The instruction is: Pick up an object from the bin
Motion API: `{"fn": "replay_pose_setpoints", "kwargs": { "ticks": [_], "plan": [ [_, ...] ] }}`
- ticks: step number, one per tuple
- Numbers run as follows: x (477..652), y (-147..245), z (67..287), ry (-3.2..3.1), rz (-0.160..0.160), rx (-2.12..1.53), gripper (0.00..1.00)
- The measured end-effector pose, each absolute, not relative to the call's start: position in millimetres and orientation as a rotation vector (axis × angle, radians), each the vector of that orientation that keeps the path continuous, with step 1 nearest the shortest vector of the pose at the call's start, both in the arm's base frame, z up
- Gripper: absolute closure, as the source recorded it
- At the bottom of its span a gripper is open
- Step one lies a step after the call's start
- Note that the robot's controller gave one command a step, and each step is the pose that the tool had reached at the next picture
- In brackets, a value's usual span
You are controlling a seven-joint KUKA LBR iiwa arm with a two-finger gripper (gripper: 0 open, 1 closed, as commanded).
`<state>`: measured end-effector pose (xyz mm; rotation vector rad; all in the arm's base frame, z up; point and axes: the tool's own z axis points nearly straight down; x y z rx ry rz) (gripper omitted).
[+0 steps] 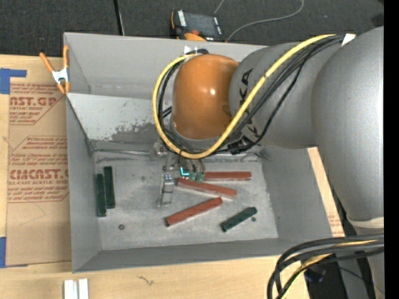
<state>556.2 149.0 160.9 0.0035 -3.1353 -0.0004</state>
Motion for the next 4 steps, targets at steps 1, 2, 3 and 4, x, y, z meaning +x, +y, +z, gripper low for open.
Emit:
{"fn": "replay_pose_setpoints", "kwargs": {
  "ticks": [1, 2, 3, 4],
  "plan": [
    [548.0, 72.3, 69.4, -3.135, 0.003, -0.074, 0.0],
    [510.4, 16.2, 69.8, -3.135, 0.001, -0.193, 0.0],
    [511.9, 19.2, 70.4, -3.137, -0.003, -0.185, 1.0],
    [564.1, 39.8, 214.5, -3.152, -0.002, -0.074, 1.0]
  ]
}}
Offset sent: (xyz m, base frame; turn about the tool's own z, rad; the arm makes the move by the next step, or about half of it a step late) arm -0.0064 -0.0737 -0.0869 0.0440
